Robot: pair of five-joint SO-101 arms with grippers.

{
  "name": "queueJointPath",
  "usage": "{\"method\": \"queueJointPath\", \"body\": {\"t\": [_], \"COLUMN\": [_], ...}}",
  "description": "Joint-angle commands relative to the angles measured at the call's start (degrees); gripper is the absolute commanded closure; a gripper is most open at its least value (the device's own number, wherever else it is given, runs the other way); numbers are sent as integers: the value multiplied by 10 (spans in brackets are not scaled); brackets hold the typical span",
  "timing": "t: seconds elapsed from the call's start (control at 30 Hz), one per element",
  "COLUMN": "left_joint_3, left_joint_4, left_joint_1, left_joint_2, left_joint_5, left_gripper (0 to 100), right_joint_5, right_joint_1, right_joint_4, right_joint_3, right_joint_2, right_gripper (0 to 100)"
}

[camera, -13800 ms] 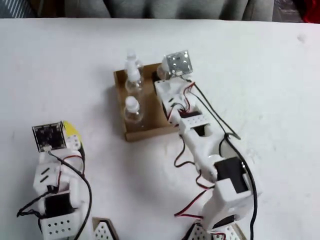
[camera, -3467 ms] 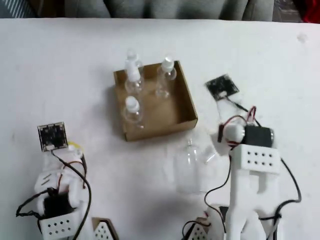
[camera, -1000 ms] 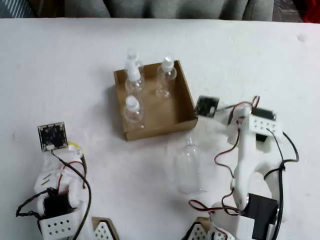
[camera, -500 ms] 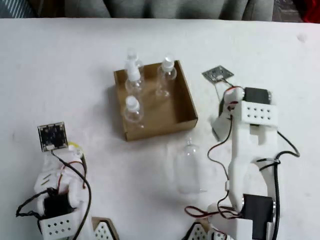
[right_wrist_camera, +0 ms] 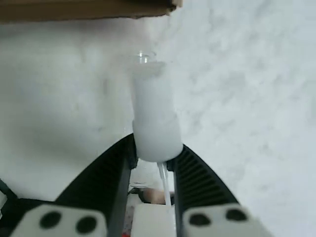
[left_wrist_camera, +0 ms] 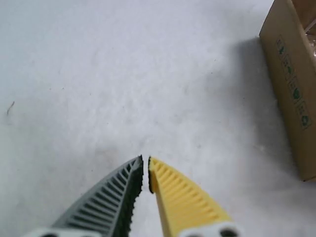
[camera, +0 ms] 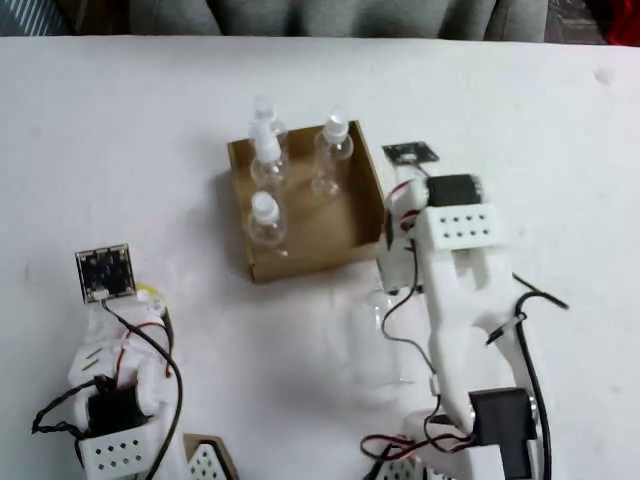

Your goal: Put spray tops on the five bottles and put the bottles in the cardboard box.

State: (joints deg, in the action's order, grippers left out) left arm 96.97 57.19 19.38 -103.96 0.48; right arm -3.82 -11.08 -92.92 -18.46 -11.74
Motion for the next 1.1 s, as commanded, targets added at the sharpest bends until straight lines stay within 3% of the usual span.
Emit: {"method": "queueJointPath", "body": {"t": [0.0, 0.4, 0.67, 0.83, 1.07], "left_joint_3": [0, 0, 0, 0, 0], "left_joint_4": [1, 0, 0, 0, 0], "left_joint_1": [6, 6, 6, 6, 6], "left_joint_2": [-6, -6, -6, -6, -6], "left_joint_5": [-3, -3, -3, -3, -4], "left_gripper": [980, 980, 980, 980, 980], "right_joint_5": [51, 60, 61, 60, 56], "right_joint_1": [-55, -224, -284, -256, -116], "right_joint_4": [-4, 105, 122, 111, 89], "right_joint_3": [-20, -128, -151, -140, -131], "right_joint_2": [-22, -117, -117, -131, -204], "right_gripper": [983, 978, 792, 792, 843]}}
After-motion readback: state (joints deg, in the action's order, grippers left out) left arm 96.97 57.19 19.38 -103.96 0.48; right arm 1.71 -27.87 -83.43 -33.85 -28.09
